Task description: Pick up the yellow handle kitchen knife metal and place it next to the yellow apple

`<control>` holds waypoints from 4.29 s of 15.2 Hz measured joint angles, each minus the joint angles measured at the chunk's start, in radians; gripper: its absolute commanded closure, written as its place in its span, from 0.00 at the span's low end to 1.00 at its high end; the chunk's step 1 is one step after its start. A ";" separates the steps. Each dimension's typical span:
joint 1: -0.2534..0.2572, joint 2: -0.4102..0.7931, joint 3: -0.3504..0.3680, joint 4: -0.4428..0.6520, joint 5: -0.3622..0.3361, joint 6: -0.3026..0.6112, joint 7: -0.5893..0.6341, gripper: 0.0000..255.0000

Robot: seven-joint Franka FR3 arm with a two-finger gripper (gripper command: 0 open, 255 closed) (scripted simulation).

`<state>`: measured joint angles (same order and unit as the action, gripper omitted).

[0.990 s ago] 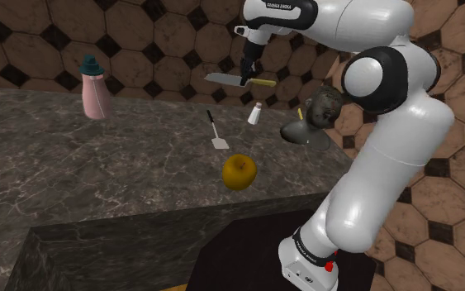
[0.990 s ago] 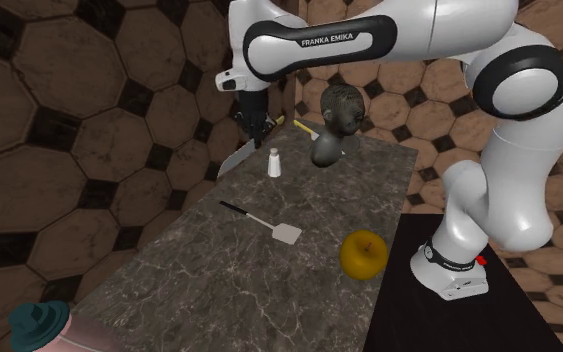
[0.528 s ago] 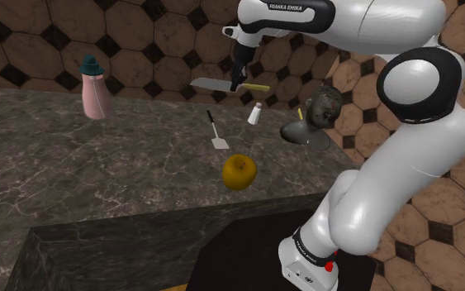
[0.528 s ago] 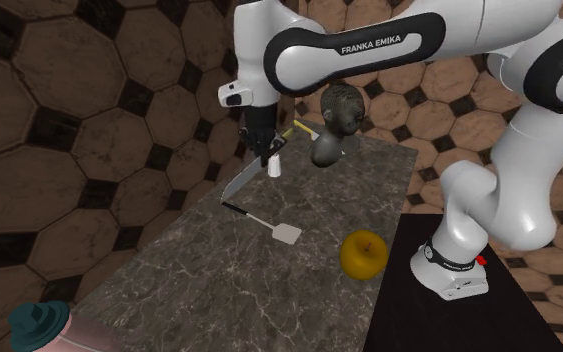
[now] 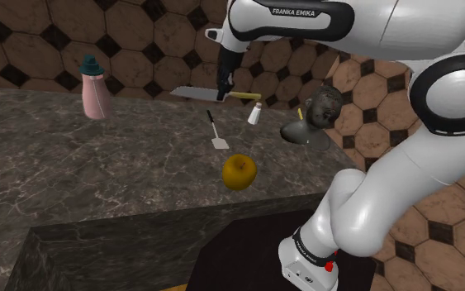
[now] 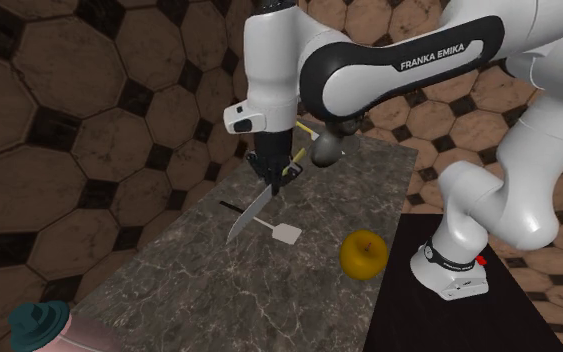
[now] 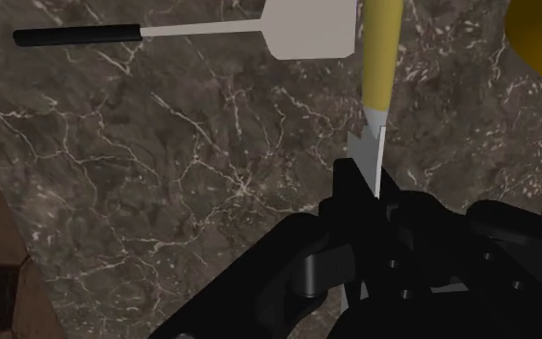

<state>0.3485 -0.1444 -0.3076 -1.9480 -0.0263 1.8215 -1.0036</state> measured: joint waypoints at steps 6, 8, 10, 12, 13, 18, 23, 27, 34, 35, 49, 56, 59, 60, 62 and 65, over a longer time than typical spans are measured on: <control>0.059 -0.041 0.086 -0.045 0.001 0.004 0.145 1.00; 0.082 -0.051 0.120 -0.059 0.005 0.007 0.201 1.00; 0.100 -0.050 0.146 -0.062 0.009 0.012 0.243 1.00; 0.120 -0.040 0.174 -0.050 0.015 0.010 0.289 1.00; 0.132 -0.038 0.191 -0.047 0.018 0.008 0.318 1.00; 0.182 -0.006 0.259 -0.015 0.031 0.009 0.432 1.00; 0.189 0.002 0.268 -0.063 0.032 0.065 0.448 1.00; 0.190 0.010 0.268 -0.106 0.033 0.116 0.448 1.00; 0.189 0.032 0.267 -0.181 0.034 0.212 0.445 1.00; 0.190 0.036 0.268 -0.189 0.034 0.225 0.446 1.00; 0.190 0.111 0.267 -0.302 0.039 0.413 0.442 1.00; 0.190 0.149 0.267 -0.330 0.042 0.478 0.439 1.00; 0.190 0.150 0.267 -0.331 0.042 0.481 0.439 1.00; 0.190 0.150 0.267 -0.331 0.042 0.481 0.439 0.00; 0.190 0.150 0.267 -0.331 0.042 0.481 0.439 0.00; 0.190 0.150 0.267 -0.331 0.042 0.481 0.439 0.00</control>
<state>0.5384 0.0054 -0.0402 -2.2789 0.0155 2.3024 -0.5642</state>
